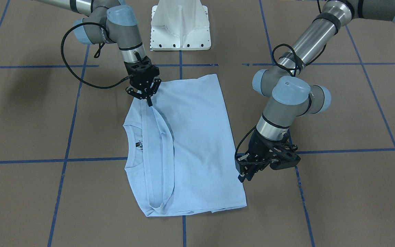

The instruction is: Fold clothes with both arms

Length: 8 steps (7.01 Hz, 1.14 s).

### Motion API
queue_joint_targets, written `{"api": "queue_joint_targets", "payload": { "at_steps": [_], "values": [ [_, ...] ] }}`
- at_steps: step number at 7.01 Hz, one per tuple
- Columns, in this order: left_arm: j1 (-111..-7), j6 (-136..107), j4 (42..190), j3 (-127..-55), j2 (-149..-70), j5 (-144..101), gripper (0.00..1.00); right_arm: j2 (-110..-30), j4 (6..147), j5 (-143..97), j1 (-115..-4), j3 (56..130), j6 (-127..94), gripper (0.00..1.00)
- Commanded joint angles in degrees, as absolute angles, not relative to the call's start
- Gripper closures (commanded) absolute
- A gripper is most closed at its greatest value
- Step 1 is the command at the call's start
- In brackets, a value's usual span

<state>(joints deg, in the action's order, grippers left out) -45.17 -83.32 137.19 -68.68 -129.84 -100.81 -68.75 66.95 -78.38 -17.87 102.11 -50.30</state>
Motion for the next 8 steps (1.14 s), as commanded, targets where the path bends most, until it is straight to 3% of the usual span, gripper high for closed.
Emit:
{"api": "queue_joint_targets", "payload": {
  "at_steps": [1,3,4,5,6,8],
  "values": [
    [-45.2,-83.3,137.2,-68.6,-129.8,-100.8,0.64,-72.9,67.0,-78.6,-17.9,105.4,-50.8,1.0],
    [-45.2,-83.3,137.2,-68.6,-129.8,-100.8,0.64,-73.3,67.1,-78.6,-17.8,105.8,-51.3,1.0],
    [-45.2,-83.4,137.1,-68.7,-129.8,-100.7,0.64,-73.2,67.1,-78.7,-17.8,106.4,-51.3,0.65],
    [-45.2,-83.5,137.1,-68.6,-129.8,-100.7,0.64,-73.2,67.1,-78.6,-17.8,106.5,-51.5,0.42],
    [-45.2,-83.5,137.1,-68.6,-129.8,-100.7,0.64,-73.2,67.1,-78.7,-17.8,107.0,-53.8,0.28],
    [-45.2,-83.5,137.1,-68.6,-129.8,-100.7,0.64,-73.3,67.0,-78.7,-17.8,107.8,-65.5,0.26]
  ]
}}
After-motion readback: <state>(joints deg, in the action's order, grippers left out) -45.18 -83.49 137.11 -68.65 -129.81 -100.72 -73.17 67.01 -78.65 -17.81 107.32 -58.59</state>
